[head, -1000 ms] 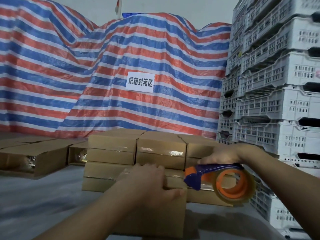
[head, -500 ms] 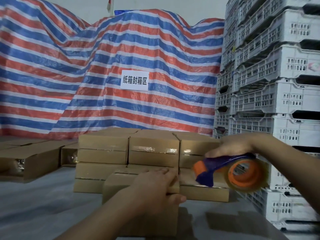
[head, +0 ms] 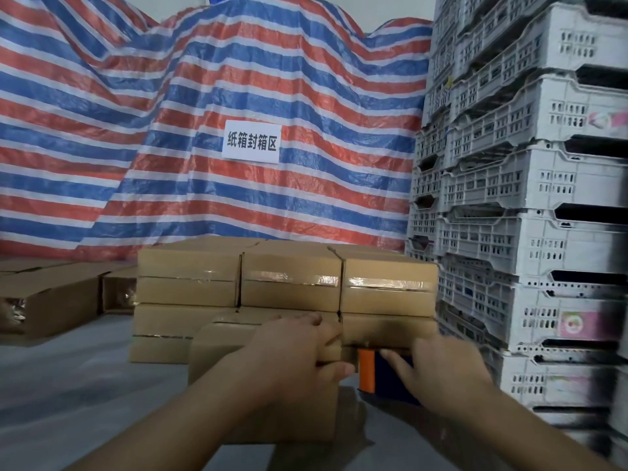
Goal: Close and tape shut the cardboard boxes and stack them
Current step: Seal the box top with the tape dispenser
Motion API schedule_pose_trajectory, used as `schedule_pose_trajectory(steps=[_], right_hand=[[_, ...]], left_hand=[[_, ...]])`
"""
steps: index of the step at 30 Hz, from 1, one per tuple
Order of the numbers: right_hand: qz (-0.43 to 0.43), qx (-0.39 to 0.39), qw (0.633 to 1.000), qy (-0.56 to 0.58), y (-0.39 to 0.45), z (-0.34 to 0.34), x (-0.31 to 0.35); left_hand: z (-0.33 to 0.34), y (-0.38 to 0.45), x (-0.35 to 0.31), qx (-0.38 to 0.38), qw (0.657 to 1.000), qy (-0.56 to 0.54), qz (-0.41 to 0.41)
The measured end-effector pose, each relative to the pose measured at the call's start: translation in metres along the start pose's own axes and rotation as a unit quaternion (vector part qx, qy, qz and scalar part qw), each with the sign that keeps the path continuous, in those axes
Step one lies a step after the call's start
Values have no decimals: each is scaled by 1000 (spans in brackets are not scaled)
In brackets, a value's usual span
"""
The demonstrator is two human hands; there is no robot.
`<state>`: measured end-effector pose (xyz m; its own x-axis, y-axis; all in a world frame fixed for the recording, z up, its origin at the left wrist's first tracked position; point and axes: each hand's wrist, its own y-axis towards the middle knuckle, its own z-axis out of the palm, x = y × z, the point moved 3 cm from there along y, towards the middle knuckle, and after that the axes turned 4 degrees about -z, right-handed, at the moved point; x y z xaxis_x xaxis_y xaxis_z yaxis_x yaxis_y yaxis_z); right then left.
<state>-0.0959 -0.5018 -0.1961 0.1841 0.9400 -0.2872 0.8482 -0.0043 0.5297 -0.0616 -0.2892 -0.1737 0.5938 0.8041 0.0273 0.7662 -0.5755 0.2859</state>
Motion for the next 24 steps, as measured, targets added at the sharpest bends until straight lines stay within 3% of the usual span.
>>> schedule_pose_trajectory(steps=[8, 10, 11, 12, 13, 15, 17, 19, 24], right_hand=[[57, 60, 996, 36, -20, 0, 6], [55, -1, 996, 75, -11, -17, 11], [53, -39, 985, 160, -4, -26, 15], [54, -60, 953, 293, 6, -34, 21], [62, -62, 895, 437, 17, -40, 29], [109, -22, 740, 664, 36, -44, 53], [155, 36, 615, 772, 42, -39, 83], [184, 74, 553, 810, 36, -32, 106], [205, 83, 485, 846, 22, -16, 112]], left_hand=[[-1, 1, 0, 3, 1000, 11, 5], [-2, 0, -1, 3, 1000, 10, 4], [-2, -1, -1, 2, 1000, 5, 0], [-2, -1, -1, 3, 1000, -2, -7], [-2, -1, -2, 5, 1000, -10, -16], [-3, -1, -1, 12, 999, -18, -27], [-4, -1, 1, 22, 999, -20, -32], [-5, -1, 1, 26, 999, -19, -27], [-7, -4, 2, 26, 998, -56, 4]])
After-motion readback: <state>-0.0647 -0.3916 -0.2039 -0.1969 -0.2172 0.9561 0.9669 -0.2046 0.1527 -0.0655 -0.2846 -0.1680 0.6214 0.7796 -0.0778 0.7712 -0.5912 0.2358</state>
